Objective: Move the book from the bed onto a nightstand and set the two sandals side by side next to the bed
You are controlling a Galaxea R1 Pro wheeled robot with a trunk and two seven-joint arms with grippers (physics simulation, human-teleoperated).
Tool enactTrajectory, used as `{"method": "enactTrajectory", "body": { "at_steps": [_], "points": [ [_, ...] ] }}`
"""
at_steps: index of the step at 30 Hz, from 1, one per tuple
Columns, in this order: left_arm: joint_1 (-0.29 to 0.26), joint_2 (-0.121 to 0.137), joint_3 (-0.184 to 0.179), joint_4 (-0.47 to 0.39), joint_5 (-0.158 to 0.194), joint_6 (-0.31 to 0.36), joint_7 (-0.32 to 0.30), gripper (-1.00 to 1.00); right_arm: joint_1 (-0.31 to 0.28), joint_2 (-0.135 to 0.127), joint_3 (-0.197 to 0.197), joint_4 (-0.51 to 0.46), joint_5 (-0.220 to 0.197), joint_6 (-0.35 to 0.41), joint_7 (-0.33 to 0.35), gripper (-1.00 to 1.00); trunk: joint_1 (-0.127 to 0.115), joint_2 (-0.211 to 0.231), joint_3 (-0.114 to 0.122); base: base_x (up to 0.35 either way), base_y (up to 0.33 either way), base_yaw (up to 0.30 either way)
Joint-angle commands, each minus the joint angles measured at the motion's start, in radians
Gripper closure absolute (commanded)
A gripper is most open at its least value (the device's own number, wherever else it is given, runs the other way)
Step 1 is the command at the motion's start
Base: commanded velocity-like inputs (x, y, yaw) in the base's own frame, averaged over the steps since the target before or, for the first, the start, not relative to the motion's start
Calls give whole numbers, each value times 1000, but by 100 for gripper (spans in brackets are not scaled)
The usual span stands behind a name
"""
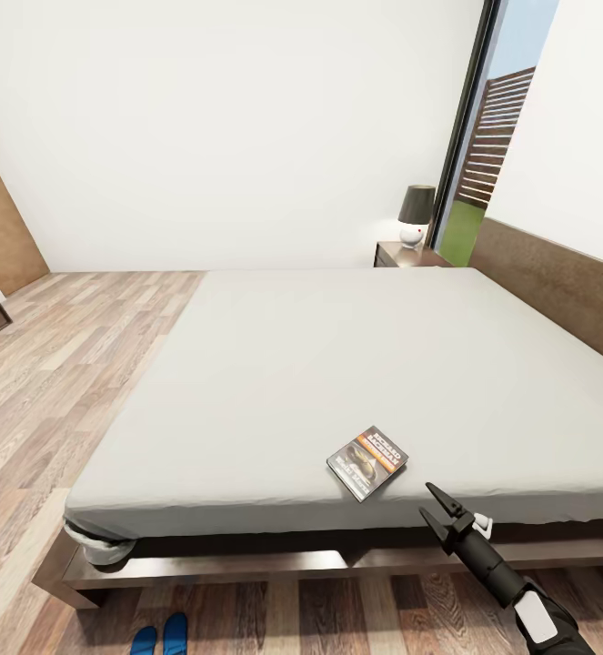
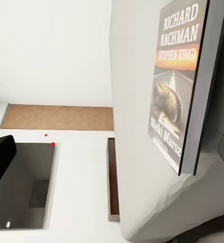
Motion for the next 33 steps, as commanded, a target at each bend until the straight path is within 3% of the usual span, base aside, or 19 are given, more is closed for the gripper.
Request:
{"method": "enactTrajectory", "body": {
  "at_steps": [1,18,21,33],
  "points": [
    [0,0,0,-2,7,0,2,-100,-1,0,-2,1,-2,7,1,-100,0,0,-1,0,0,0],
    [0,0,0,-2,8,-1,1,-100,-1,-1,-3,2,-1,1,-16,-100,0,0,-1,0,0,0],
    [0,0,0,-2,8,-1,1,-100,-1,-1,-6,3,-1,1,-17,-100,11,-21,-10,0,0,0],
    [0,0,0,-2,8,-1,0,-100,0,-3,-86,25,1,1,-20,-100,19,-35,-16,0,0,0]
  ]
}}
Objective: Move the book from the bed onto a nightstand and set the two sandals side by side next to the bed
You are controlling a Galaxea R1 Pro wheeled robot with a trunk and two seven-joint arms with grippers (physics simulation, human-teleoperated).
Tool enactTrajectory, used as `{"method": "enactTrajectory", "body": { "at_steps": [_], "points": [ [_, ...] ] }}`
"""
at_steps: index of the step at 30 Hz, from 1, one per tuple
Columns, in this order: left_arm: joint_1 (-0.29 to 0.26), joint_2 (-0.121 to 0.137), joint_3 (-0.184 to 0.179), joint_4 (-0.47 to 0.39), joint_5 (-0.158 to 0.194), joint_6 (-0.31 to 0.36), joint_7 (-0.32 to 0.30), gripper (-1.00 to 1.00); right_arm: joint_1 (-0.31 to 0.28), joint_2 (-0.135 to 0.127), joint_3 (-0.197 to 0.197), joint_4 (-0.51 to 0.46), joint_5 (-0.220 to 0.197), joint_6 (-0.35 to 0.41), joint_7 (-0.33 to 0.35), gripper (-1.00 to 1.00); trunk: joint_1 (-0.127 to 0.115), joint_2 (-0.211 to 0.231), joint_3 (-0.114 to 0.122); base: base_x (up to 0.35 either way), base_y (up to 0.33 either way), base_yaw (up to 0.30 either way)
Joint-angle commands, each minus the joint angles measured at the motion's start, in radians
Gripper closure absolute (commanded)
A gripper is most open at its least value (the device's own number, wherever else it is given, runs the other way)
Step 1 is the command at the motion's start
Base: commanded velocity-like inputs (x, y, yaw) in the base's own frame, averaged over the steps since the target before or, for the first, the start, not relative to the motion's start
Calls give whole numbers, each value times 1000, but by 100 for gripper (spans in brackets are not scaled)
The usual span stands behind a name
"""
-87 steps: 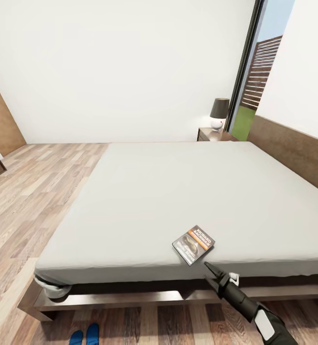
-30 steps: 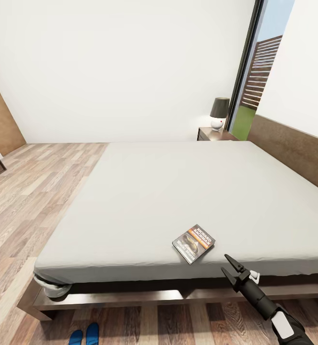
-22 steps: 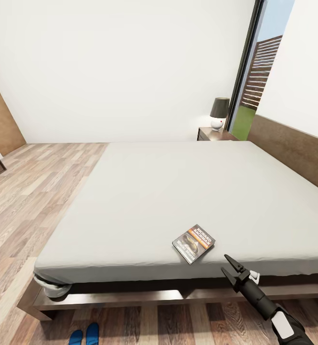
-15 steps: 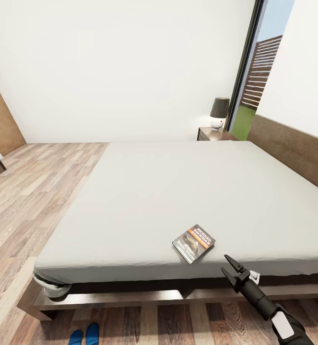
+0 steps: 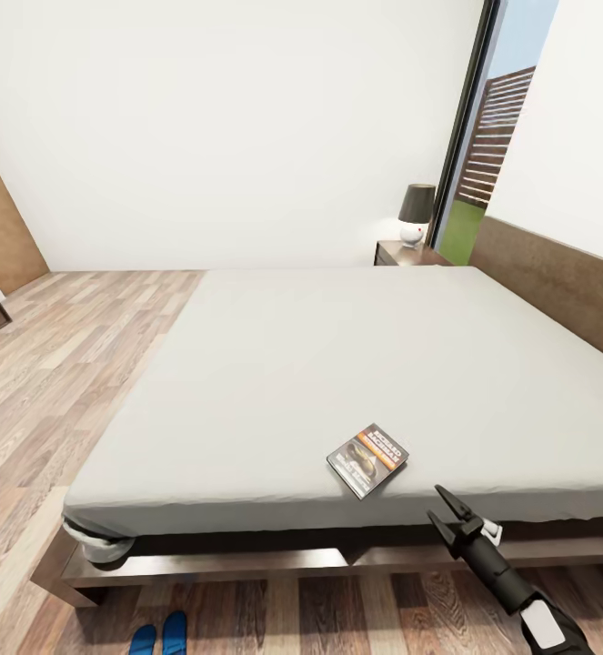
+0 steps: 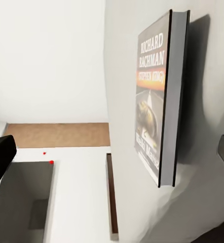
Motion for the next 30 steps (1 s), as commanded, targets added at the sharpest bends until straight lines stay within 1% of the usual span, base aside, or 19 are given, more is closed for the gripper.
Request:
{"method": "enactTrajectory", "body": {
  "at_steps": [1,8,17,24,28,30],
  "points": [
    [0,0,0,-2,7,0,2,-100,-1,-1,-8,5,-1,7,2,-100,0,0,-1,0,0,0],
    [0,0,-1,-2,6,0,1,-100,0,-4,-21,17,0,7,2,-100,0,0,-1,0,0,0],
    [0,0,0,-2,6,0,1,-100,-1,-4,-21,22,5,7,0,-100,0,0,-1,0,0,0],
    [0,0,0,-2,6,0,1,-100,-2,-1,-18,23,7,7,0,-100,27,-49,-23,0,0,0],
    [0,0,0,-2,6,0,1,-100,-2,2,-16,23,8,7,-19,-100,27,-49,-23,0,0,0],
    [0,0,0,-2,7,0,1,-100,-2,4,-16,24,7,7,-45,-100,27,-49,-23,0,0,0]
  ]
}}
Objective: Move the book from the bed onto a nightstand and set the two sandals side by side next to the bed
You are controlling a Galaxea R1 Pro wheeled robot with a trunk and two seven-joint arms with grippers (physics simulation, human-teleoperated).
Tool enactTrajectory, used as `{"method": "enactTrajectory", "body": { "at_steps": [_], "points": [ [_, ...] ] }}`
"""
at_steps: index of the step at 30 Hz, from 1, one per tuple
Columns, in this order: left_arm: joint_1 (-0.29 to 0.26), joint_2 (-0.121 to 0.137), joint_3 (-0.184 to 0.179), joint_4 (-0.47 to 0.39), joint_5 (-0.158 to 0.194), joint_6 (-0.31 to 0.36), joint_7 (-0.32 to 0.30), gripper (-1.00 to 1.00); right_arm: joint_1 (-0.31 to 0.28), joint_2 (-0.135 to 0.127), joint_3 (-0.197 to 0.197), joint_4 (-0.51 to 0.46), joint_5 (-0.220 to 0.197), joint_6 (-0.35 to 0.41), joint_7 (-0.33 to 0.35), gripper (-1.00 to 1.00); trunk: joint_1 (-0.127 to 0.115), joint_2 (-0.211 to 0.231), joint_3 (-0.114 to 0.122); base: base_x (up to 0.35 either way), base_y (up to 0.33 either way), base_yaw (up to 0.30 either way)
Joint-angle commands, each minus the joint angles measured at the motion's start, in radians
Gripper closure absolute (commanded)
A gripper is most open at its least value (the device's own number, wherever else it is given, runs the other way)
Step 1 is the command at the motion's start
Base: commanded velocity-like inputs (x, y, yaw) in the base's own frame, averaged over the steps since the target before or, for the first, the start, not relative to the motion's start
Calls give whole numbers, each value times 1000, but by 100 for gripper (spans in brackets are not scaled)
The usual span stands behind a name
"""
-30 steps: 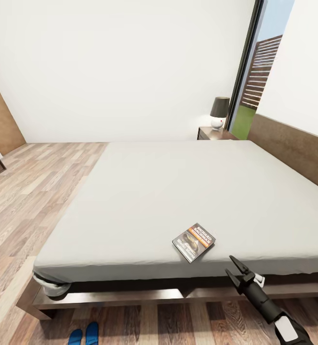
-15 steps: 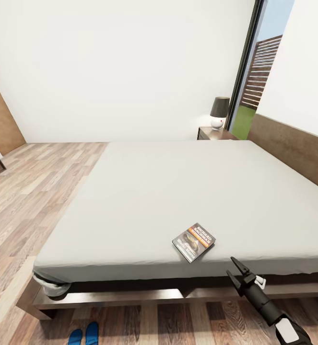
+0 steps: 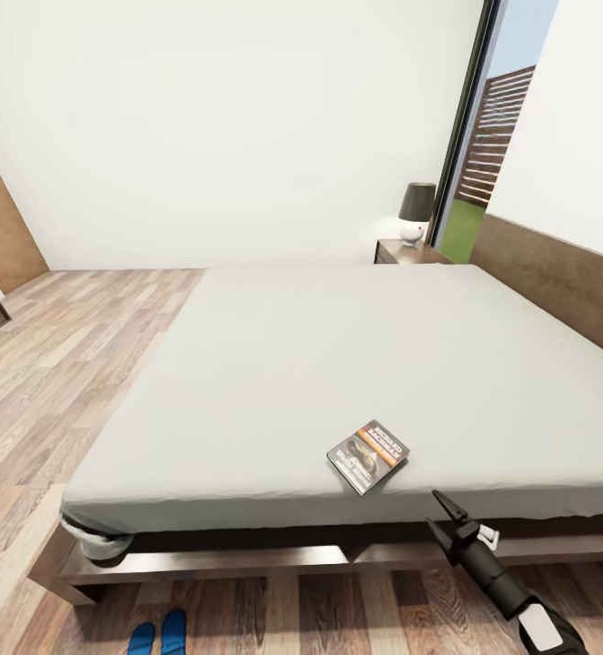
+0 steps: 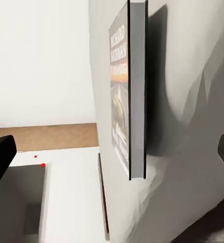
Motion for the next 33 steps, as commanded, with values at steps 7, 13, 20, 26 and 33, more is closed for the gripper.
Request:
{"method": "enactTrajectory", "body": {
  "at_steps": [7,13,20,26,33],
  "points": [
    [0,0,-1,-2,6,-1,2,-100,-2,4,-2,0,-3,7,-45,-100,0,0,-1,0,0,0],
    [0,0,-1,-2,6,-6,2,-100,-2,5,-2,0,-3,6,-56,-100,0,0,-1,0,0,0],
    [0,0,-1,-2,6,-11,2,-100,-3,4,-1,-1,-3,6,-66,-100,0,0,-1,0,0,0],
    [0,0,-1,-2,6,-12,2,-100,-4,5,-1,0,-3,6,-70,-100,11,-21,-10,0,0,0],
    [0,0,-1,-2,6,-13,2,-100,-5,9,1,1,-2,6,-73,-100,15,-28,-13,0,0,0]
  ]
}}
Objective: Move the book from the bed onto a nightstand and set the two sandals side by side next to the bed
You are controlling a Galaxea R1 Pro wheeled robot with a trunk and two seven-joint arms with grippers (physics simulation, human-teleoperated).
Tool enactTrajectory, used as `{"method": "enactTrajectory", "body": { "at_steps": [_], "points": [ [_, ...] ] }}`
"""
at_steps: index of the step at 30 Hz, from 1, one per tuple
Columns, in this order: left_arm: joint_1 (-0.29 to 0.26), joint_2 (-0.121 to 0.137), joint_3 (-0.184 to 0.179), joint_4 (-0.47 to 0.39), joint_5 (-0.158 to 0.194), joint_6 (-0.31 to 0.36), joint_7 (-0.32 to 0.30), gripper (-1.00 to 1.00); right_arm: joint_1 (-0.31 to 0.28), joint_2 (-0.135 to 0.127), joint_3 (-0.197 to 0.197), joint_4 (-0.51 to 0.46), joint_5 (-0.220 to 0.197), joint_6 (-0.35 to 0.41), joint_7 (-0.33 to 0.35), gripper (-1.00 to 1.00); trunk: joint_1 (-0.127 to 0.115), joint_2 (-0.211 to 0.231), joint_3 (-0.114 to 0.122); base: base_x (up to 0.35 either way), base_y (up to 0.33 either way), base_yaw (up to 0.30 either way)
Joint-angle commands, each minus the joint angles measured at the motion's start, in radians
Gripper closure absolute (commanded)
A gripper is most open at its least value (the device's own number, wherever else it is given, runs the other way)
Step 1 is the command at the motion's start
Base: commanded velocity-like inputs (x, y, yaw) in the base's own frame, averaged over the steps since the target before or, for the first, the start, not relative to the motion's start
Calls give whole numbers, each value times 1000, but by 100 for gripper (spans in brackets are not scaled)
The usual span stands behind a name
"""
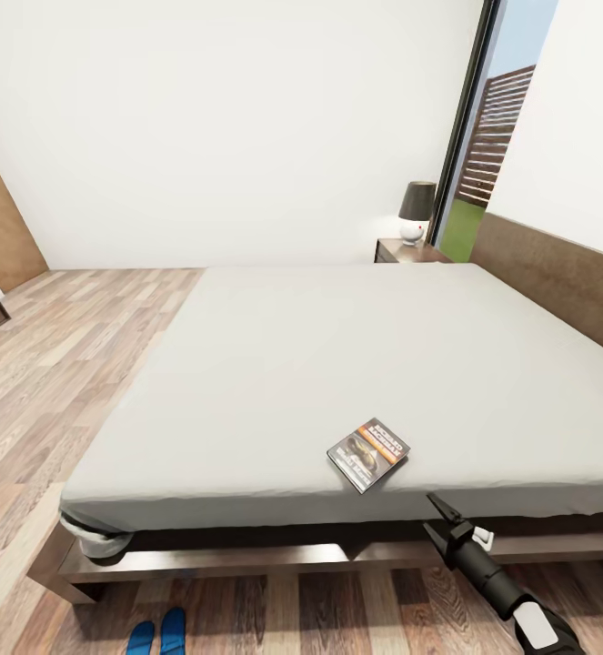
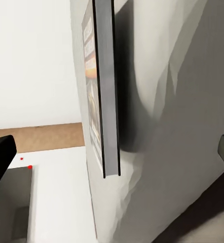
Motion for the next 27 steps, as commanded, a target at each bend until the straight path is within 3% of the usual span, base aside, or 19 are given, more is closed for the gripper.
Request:
{"method": "enactTrajectory", "body": {
  "at_steps": [1,11,27],
  "points": [
    [0,0,0,-1,7,-1,1,-100,-1,1,-3,1,-2,7,1,-100,0,0,-1,0,0,0],
    [0,0,0,-1,7,-1,1,-100,-3,4,-1,1,-1,8,0,-100,0,0,-1,0,0,0],
    [0,0,0,-1,7,-2,1,-100,-3,11,39,1,-1,8,-2,-100,0,0,-1,0,0,0]
  ]
}}
